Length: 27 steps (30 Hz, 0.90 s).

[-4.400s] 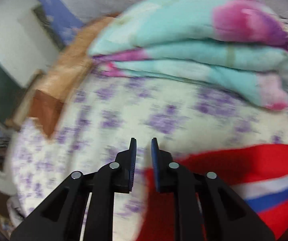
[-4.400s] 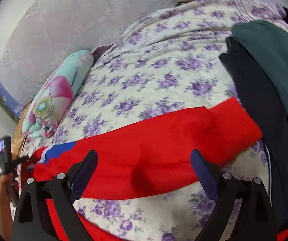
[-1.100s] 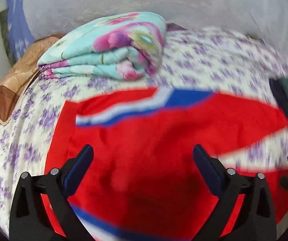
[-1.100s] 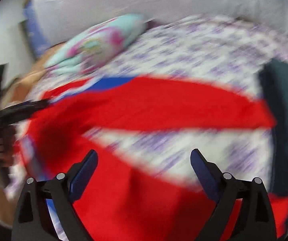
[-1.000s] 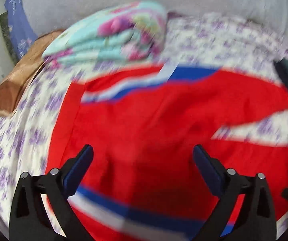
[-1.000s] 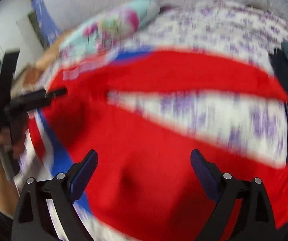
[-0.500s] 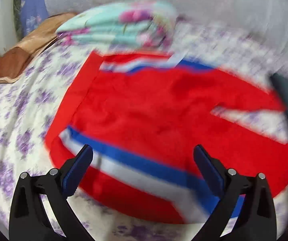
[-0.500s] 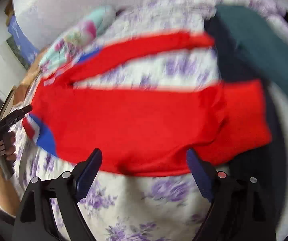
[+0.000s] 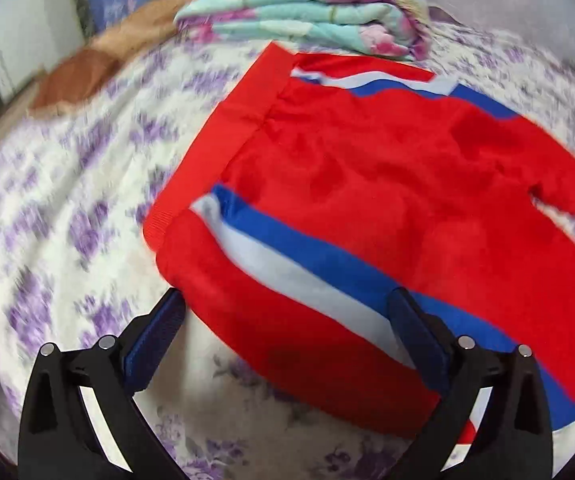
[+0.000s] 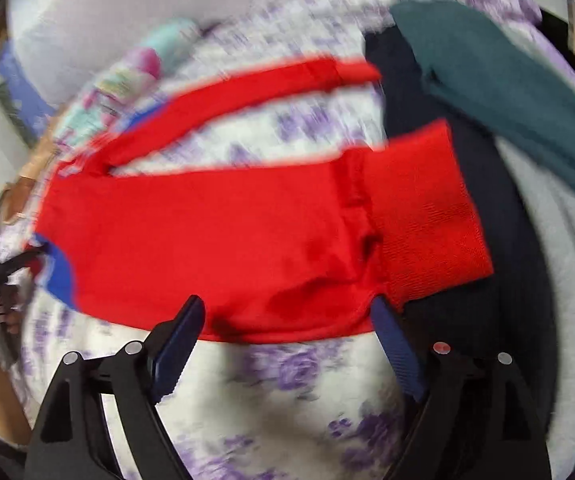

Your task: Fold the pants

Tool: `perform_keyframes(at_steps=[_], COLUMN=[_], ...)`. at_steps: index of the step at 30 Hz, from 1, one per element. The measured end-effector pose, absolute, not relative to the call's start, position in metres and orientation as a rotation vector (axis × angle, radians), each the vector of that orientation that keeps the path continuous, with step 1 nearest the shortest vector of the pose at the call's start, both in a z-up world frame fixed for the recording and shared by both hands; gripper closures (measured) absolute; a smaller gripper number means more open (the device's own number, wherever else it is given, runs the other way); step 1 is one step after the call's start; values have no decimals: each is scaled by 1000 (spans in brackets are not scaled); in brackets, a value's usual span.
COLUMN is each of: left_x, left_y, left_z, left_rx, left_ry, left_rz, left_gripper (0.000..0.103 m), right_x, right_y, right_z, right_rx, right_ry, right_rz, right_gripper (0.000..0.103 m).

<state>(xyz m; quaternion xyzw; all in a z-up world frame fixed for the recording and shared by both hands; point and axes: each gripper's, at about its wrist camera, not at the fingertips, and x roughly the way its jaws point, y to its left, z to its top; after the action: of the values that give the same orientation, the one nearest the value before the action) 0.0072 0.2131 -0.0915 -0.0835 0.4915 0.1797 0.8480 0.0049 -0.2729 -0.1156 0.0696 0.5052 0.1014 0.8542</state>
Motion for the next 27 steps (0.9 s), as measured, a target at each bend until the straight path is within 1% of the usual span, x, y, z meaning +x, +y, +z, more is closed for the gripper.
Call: perform_keyframes(at_steps=[3, 5, 7, 10, 12, 15, 16, 19, 22, 25, 27], left_x=[2, 2, 15, 54, 89, 128, 140, 159, 172, 184, 195], left_y=[231, 233, 232, 242, 260, 285, 291, 304, 310, 313, 314], left_z=[-78, -59, -37, -19, -16, -14, -15, -19, -34, -42, -48], left_rx=[-283, -255, -146, -5, 46, 39, 33, -17, -21, -9, -6], left_ry=[1035, 979, 920, 889, 931, 979, 985, 1004, 1040, 1048, 1080], left_rz=[378, 342, 303, 272, 313, 292, 298, 233, 205, 196, 161], left_gripper=[5, 5, 5, 5, 5, 5, 5, 5, 5, 5, 5], right_x=[6, 13, 33, 71, 96, 126, 136, 173, 213, 238, 260], right_y=[-266, -262, -252, -229, -215, -197, -192, -169, -139, -109, -83], right_z=[-97, -79, -61, -45, -35, -28, -27, -32, -42, -46, -51], right_rx=[98, 74, 25, -22, -32, -14, 13, 64, -28, -131, -255], right_ry=[1024, 969, 918, 857, 792, 706, 706, 765, 849, 834, 822], right_rz=[258, 290, 276, 258, 251, 272, 292, 369, 361, 395, 433], right_gripper=[17, 17, 17, 17, 17, 17, 17, 9, 9, 9, 9])
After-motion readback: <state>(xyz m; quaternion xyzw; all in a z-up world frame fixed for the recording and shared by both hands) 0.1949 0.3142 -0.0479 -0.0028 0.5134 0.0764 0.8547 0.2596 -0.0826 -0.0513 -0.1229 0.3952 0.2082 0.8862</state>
